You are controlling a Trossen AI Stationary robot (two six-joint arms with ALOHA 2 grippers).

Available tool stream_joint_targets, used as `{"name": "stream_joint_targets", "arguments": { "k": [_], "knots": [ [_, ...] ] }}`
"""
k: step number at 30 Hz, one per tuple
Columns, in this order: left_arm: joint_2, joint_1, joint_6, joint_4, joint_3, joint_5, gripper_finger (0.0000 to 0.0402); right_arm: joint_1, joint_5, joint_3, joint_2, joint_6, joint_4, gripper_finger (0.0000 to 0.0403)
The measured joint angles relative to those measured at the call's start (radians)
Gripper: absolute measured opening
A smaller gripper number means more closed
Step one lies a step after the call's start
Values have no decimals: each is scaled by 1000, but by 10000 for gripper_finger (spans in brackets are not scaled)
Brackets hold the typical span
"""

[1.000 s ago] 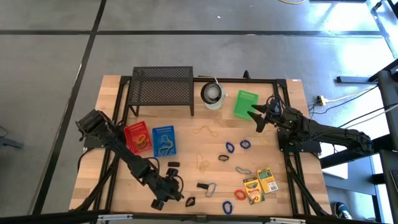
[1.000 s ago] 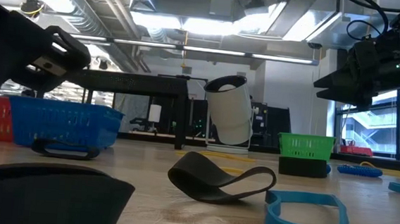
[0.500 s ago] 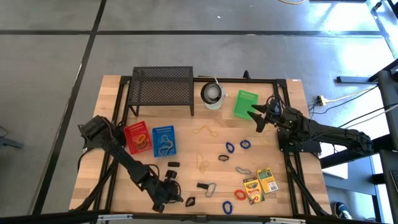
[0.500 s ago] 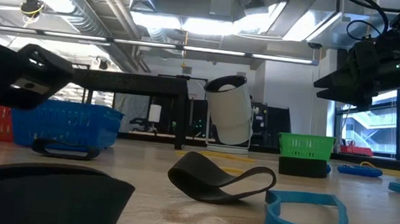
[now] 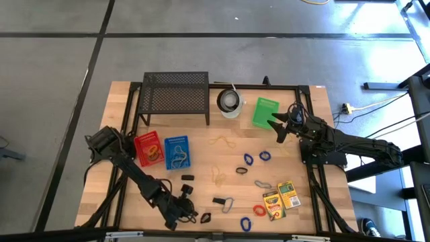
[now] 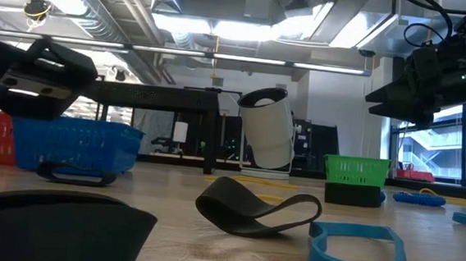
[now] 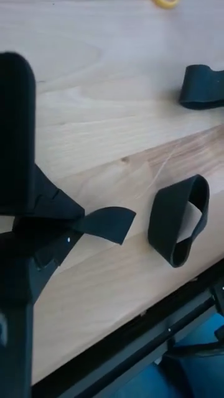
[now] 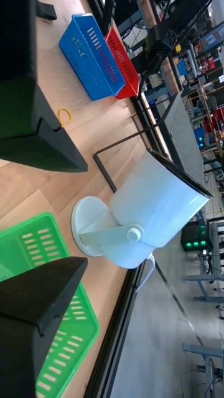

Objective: Pick & Place Office Desk Supplies
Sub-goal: Put the black rubber band into the blue bin

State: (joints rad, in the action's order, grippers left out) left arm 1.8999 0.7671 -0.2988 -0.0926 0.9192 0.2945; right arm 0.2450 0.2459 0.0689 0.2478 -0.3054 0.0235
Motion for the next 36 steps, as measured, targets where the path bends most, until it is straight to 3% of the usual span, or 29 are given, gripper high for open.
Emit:
{"name": "stream_joint_targets", "arguments": {
  "k": [3, 10, 13, 16, 22, 29, 33, 36],
  "knots": [
    [-17, -3, 51, -19, -6, 70, 9, 0, 0, 0, 0, 0, 0, 237],
    [-98, -42, 256, -105, 40, 447, 8, 0, 0, 0, 0, 0, 0, 237],
    [-125, -99, 336, -247, 68, 565, 8, 0, 0, 0, 0, 0, 0, 237],
    [-135, -165, 376, -401, 90, 568, 8, 0, 0, 0, 0, 0, 0, 237],
    [-136, -276, 429, -635, 134, 466, 8, 0, 0, 0, 0, 0, 0, 237],
    [-136, -346, 436, -651, 158, 421, 15, 0, 0, 0, 0, 0, 0, 237],
    [-136, -367, 435, -616, 158, 473, 18, 0, 0, 0, 0, 0, 0, 237],
    [-136, -379, 380, -500, 158, 537, 17, 0, 0, 0, 0, 0, 0, 237]
  ]
}}
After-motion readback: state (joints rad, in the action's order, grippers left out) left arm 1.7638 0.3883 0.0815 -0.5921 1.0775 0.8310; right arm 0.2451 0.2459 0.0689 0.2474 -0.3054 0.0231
